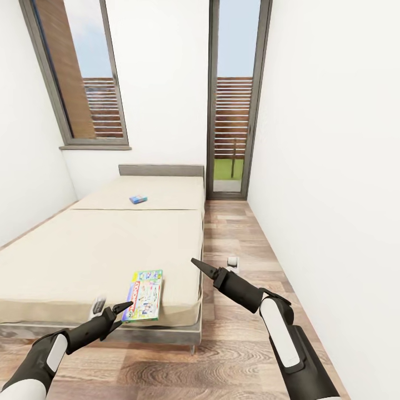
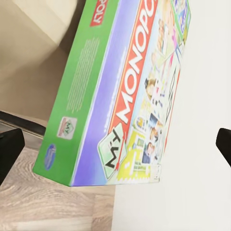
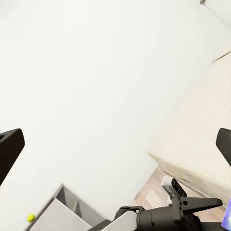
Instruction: Put all the toys in the child's room - the three board games (two on the bed and one on the table), the two jigsaw puzzles on the table, and the tennis ball on the table - inside the toy box on the table in the child's room.
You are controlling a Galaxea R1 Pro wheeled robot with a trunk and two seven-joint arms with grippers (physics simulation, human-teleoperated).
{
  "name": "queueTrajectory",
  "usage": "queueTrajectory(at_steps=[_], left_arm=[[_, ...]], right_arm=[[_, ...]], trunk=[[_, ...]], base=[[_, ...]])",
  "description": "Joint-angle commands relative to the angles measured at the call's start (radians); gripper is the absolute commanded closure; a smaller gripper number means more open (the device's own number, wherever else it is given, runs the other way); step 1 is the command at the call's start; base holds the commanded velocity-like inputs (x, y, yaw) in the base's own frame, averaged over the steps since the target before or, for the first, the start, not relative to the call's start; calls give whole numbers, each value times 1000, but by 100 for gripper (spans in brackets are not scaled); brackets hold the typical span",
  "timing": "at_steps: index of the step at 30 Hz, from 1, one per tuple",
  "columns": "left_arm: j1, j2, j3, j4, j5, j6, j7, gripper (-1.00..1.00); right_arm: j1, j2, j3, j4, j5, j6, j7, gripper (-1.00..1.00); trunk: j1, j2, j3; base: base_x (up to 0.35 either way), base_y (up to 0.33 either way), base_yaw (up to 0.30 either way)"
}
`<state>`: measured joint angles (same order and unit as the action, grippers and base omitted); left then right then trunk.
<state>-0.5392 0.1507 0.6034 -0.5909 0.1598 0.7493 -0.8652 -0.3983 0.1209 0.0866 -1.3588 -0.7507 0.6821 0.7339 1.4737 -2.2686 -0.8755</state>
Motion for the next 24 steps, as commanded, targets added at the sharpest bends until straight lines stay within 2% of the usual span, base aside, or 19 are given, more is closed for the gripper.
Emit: queueTrajectory(at_steps=[1,15,24], left_arm=[[-1,0,2,0,1,5,-2,-100],[-1,0,2,0,1,5,-2,-100],[-1,0,2,0,1,5,-2,-100]], right_arm=[[-1,0,-1,0,-6,7,-1,-100],[-1,0,-1,1,-6,7,-1,-100],[-1,0,-1,1,-6,7,-1,-100]], trunk=[[0,0,-1],[0,0,-1],[0,0,-1]], base=[[1,0,0],[0,-1,0],[0,-110,0]])
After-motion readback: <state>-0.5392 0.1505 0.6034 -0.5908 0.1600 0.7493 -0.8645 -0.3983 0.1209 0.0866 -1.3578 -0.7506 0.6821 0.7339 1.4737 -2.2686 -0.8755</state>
